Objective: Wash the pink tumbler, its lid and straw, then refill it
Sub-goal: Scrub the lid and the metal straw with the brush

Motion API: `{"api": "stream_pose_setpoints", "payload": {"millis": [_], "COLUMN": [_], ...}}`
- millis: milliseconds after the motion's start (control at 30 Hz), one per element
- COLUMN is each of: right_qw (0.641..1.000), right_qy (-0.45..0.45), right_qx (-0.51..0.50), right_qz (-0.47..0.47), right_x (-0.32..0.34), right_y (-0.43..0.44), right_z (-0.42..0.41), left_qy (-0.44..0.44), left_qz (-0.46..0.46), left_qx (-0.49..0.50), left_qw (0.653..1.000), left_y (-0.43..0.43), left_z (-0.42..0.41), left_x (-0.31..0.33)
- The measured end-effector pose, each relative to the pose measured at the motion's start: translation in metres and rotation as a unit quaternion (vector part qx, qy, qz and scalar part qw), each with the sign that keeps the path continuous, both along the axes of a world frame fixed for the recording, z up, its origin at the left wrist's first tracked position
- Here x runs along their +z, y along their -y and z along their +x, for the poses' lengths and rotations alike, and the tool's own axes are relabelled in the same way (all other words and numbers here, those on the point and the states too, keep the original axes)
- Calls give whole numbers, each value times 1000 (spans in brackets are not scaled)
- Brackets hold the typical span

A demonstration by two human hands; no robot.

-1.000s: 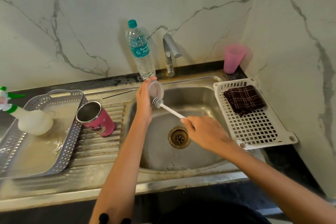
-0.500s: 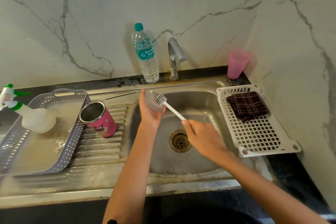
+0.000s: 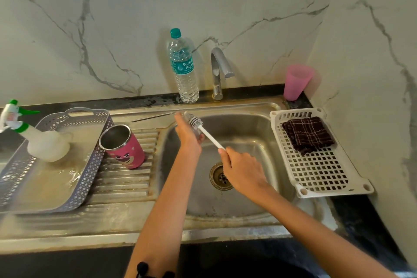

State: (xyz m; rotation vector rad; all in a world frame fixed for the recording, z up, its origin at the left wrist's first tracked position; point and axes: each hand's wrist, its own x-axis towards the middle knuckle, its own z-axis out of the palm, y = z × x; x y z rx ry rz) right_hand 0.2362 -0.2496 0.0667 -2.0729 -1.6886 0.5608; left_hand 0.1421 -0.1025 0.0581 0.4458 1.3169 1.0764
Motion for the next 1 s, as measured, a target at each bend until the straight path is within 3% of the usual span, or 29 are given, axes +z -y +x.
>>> {"api": "stream_pose_setpoints", "payload": {"millis": [233, 367, 433, 567, 800, 1000], "right_qw": [999, 1000, 1000, 1000, 998, 996], "right_qy": [-34, -1, 8, 0, 46, 66], "right_qx": [-17, 3, 8, -9, 14, -5], "right_qz": [8, 9, 10, 27, 40, 56], "right_x": [6, 3, -1, 2, -4, 0], "right_y": [-16, -7, 8, -9, 11, -6], "right_z": [0, -1, -1, 1, 11, 10], "left_qy": [-43, 39, 49, 45, 186, 141], "left_qz": [23, -29, -21, -24, -59, -61], "left_qx": [-23, -12, 12, -33, 2, -23], "left_qw": [999, 999, 998, 998, 981, 988], "left_y": [13, 2, -5, 10, 0, 17], "left_z": [11, 1, -5, 9, -2, 16], "left_x": [3, 7, 10, 6, 22, 9]}}
